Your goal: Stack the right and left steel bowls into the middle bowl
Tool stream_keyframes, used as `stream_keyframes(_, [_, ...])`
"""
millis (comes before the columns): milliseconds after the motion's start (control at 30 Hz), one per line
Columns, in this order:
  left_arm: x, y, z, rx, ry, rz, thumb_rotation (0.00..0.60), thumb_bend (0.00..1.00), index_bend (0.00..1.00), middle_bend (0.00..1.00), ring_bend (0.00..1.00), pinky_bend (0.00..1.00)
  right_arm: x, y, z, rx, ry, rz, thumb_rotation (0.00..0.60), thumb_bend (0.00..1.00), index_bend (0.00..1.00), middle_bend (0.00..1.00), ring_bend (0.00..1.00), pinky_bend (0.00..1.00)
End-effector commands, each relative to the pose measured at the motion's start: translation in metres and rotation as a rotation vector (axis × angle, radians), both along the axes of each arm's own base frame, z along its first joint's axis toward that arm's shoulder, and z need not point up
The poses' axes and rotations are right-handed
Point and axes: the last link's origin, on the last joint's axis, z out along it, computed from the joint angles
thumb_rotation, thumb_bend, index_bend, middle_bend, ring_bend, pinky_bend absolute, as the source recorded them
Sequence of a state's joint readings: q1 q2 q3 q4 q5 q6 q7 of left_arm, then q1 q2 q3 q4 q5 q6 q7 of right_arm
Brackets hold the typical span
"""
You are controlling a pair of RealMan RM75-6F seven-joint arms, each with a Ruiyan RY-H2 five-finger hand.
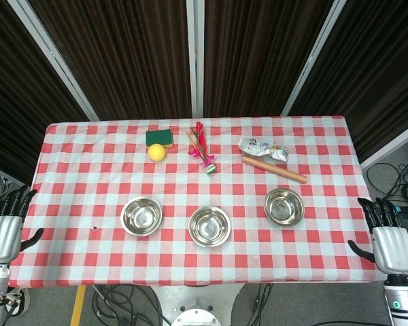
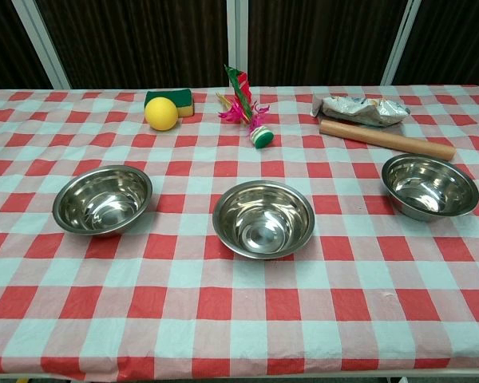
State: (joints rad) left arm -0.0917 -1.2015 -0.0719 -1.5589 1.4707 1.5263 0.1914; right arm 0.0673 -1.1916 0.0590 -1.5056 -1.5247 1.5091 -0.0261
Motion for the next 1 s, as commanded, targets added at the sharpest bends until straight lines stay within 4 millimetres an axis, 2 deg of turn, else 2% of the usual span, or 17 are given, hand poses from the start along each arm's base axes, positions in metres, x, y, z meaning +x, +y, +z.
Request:
stream_keyframes(33, [0.000,0.000,0.000,-0.001,0.000,-0.001,0.600,0.22,0.16,0.17,0.13,0.26,-0.001,0.000,0.000,-0.001,0.000,-0.002,0.600,0.09,0.08,0.12,0.00,0.00])
stream_keyframes(333, [0.001,0.001,-0.002,-0.014,-0.004,-0.003,0.600,0.22,0.16,0.17,0.13,0.26,-0.001,0.000,0.000,-0.005,0.003,0.002,0.600,0.09,0.08,0.13,0.00,0.00])
stream_keyframes(467, [0.001,0.000,-0.006,-0.035,0.001,-0.005,0.600,0.23,0.16,0.17,0.13,0.26,0.006,-0.003,-0.005,-0.005,0.008,0.024,0.600,0.10,0.09,0.15,0.00,0.01])
stream_keyframes(567, [0.000,-0.001,-0.009,-0.048,-0.002,-0.003,0.600,0.23,0.16,0.17,0.13,0.26,0.017,-0.003,-0.017,0.019,0.033,0.063,0.600,0.09,0.12,0.19,0.04,0.08])
stream_keyframes(733, [-0.003,-0.002,-0.016,-0.059,-0.021,0.002,0.600,0.23,0.16,0.17,0.13,0.26,0.030,-0.013,-0.048,0.103,0.111,0.105,0.600,0.10,0.16,0.23,0.09,0.13])
stream_keyframes(900, [-0.001,-0.003,-0.019,-0.073,-0.022,-0.020,0.600,0.23,0.16,0.17,0.13,0.26,0.040,-0.038,-0.081,0.200,0.166,0.116,0.600,0.10,0.20,0.26,0.21,0.28])
stream_keyframes(1000, [0.004,-0.002,-0.019,-0.074,-0.019,-0.045,0.600,0.23,0.16,0.17,0.13,0.26,0.052,-0.051,-0.095,0.239,0.193,0.142,0.600,0.10,0.25,0.29,0.40,0.46])
